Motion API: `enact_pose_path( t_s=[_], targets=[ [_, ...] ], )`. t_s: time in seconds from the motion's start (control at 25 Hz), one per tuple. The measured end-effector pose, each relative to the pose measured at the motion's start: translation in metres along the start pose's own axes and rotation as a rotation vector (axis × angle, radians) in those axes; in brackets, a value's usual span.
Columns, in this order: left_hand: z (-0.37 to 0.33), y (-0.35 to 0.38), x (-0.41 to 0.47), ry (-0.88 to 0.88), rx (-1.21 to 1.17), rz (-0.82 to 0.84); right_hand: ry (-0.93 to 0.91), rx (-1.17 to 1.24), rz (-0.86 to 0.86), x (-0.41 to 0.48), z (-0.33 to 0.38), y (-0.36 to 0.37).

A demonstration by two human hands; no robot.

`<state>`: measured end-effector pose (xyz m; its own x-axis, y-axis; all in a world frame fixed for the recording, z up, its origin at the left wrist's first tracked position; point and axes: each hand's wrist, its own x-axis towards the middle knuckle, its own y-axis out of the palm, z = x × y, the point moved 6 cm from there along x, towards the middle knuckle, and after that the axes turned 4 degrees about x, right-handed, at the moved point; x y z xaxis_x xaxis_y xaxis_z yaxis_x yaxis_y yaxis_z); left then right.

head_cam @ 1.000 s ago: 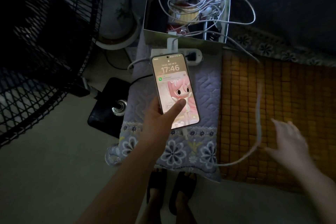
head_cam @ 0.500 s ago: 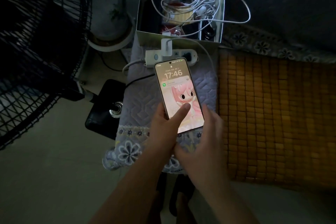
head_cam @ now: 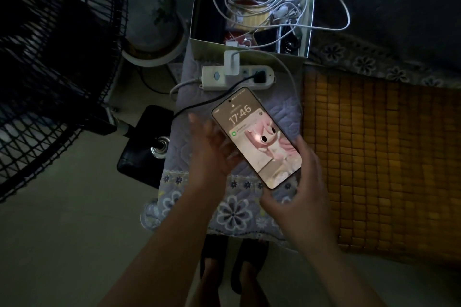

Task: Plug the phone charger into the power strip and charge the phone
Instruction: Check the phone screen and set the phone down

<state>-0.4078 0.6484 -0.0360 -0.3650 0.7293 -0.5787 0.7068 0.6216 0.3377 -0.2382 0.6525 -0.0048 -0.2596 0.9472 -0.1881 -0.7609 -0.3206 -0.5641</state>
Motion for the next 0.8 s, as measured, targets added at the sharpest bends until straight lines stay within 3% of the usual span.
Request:
enact_pose_path(
  t_s=[0.32, 0.68, 0.8],
  targets=[
    [-0.012, -0.030, 0.019, 0.000, 0.266, -0.002, -0.158, -0.255, 0.212, 0.051, -0.022, -0.025],
    [0.012, -0.048, 0.023, -0.054, 0.213, 0.018, -0.248, -0.459, 0.342, 0.100, -0.038, -0.013],
    [0.017, -0.053, 0.026, -0.083, 0.230, 0.007, -0.199, -0.469, 0.384, 0.108, -0.046, -0.004]
  ],
)
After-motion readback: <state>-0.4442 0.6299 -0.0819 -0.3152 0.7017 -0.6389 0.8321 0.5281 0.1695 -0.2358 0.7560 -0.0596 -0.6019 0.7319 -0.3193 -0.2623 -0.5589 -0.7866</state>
